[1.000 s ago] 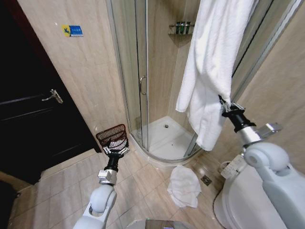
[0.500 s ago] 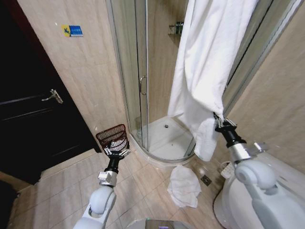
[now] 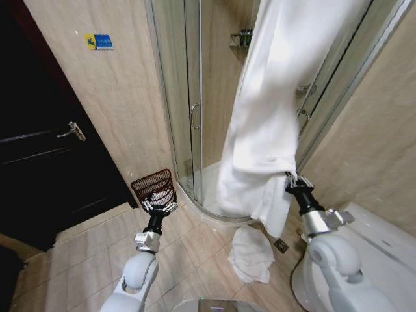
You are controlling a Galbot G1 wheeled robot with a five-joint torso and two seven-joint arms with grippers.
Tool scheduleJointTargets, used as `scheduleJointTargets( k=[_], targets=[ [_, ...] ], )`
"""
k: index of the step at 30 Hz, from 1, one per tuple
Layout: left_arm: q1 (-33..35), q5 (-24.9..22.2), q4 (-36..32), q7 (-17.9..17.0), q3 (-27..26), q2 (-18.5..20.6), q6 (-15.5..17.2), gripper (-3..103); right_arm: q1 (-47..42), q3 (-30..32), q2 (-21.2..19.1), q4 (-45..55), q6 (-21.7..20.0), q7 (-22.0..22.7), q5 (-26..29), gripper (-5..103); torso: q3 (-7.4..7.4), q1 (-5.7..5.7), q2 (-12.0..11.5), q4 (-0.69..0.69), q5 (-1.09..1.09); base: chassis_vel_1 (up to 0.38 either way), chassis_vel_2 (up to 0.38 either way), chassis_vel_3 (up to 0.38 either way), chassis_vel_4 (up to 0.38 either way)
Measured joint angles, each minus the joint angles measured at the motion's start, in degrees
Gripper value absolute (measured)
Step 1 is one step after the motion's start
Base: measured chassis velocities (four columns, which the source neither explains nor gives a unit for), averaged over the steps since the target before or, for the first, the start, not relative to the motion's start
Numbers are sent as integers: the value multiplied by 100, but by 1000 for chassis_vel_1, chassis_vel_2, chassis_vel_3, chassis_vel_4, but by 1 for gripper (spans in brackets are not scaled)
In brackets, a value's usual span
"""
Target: Discard the used towel into the hamper.
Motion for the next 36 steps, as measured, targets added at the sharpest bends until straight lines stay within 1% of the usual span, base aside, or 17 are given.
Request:
scheduleJointTargets(
  k=[1,3,4,5,7,10,14,16,17,20,25,29,36],
  targets=[
    [-23,-3,16,6,9,0,0,100,-141,-33,137,26,105,-44,-124,5,0,0,0,0,2,0,0,0,0],
    [-81,-11,45,13,22,2,-1,100,-380,-61,383,15,391,-147,-447,5,0,0,1,-1,-2,0,0,0,0],
    [-81,-11,45,13,22,2,-1,100,-380,-61,383,15,391,-147,-447,5,0,0,1,-1,-2,0,0,0,0],
    [-111,-20,65,17,27,10,-1,100,-491,-60,494,-39,521,-191,-627,5,0,0,0,-2,-1,0,0,0,0],
    [-129,-26,82,19,28,19,-1,100,-527,-54,526,-60,567,-198,-684,5,0,0,0,-1,1,0,0,0,0],
    [-164,-37,138,32,31,33,-25,100,-477,-26,540,-62,600,-141,-712,5,0,-1,1,0,-2,0,0,0,0],
    [-177,-90,173,44,32,46,-47,100,-307,-22,522,-32,528,32,-694,5,0,0,0,1,1,0,0,0,0],
    [-210,-164,192,44,18,83,-48,100,-214,-25,477,99,362,151,-585,5,0,0,0,2,0,0,0,0,0],
    [-210,-164,192,44,18,83,-48,100,-214,-25,477,99,362,151,-585,5,0,0,0,2,0,0,0,0,0],
    [-267,-253,215,45,-21,113,-47,100,-165,-34,459,283,111,305,-462,5,0,0,0,1,0,0,0,0,0],
    [-297,-312,225,84,-45,137,-8,100,-111,-20,466,345,61,379,-478,5,0,0,0,1,0,0,0,0,0],
    [-302,-374,220,105,-45,143,91,100,-104,-9,496,404,11,442,-590,5,0,0,0,0,0,0,0,0,0],
    [-254,-374,220,111,-38,153,85,100,-136,20,575,539,-23,548,-664,5,0,0,0,0,0,0,0,0,0]
  ],
)
